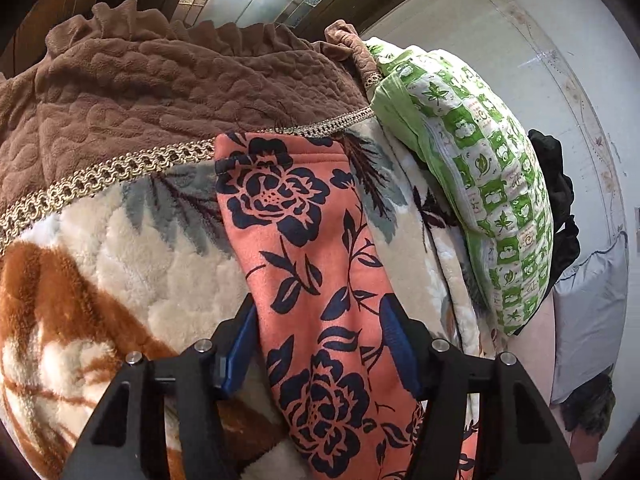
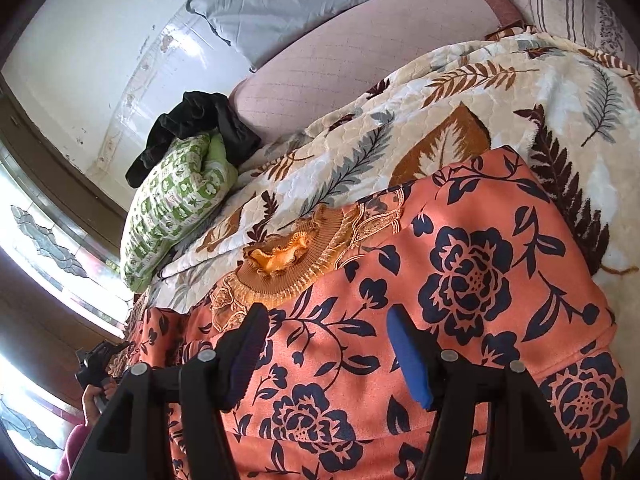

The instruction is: Fold small clothes

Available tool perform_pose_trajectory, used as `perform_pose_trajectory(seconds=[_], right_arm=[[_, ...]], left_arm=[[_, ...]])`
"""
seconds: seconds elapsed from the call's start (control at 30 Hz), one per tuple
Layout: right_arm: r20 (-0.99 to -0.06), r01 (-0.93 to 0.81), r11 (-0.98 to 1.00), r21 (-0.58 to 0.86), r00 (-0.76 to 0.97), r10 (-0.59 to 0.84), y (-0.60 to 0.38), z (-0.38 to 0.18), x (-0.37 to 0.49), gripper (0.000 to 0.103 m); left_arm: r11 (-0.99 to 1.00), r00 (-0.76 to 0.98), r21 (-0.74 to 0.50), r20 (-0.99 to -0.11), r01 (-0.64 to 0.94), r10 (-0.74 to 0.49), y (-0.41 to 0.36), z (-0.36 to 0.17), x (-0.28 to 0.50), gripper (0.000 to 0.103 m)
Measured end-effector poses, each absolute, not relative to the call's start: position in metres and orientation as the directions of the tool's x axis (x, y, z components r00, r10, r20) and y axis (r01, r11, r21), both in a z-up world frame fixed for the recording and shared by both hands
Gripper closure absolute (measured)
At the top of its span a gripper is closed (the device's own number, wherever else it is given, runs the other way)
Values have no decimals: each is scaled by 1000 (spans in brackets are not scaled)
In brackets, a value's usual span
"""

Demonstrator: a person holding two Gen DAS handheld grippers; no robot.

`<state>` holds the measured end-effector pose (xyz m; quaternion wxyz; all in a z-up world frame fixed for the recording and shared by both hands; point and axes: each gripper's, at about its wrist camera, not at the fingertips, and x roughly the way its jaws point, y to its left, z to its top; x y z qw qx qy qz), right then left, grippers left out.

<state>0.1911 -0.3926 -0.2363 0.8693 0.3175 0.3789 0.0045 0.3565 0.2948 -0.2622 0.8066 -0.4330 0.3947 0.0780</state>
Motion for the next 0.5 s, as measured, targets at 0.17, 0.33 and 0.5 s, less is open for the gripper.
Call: perform_pose_trajectory(seconds=[0.17, 0.33, 0.5], right_arm=[[-653, 236, 820, 522, 729, 206, -391, -231, 189, 65], [-618, 239, 808, 539, 764, 186, -402, -219, 180, 65], [-592, 253, 783, 569, 787, 176, -417, -208, 170, 65]], left_arm=[[646, 671, -609, -715, -460, -196, 289, -268, 362, 97], [785, 742, -552, -644, -283, -186, 244, -199, 352, 98], [906, 750, -419, -616, -53, -241, 149, -118, 335, 98]])
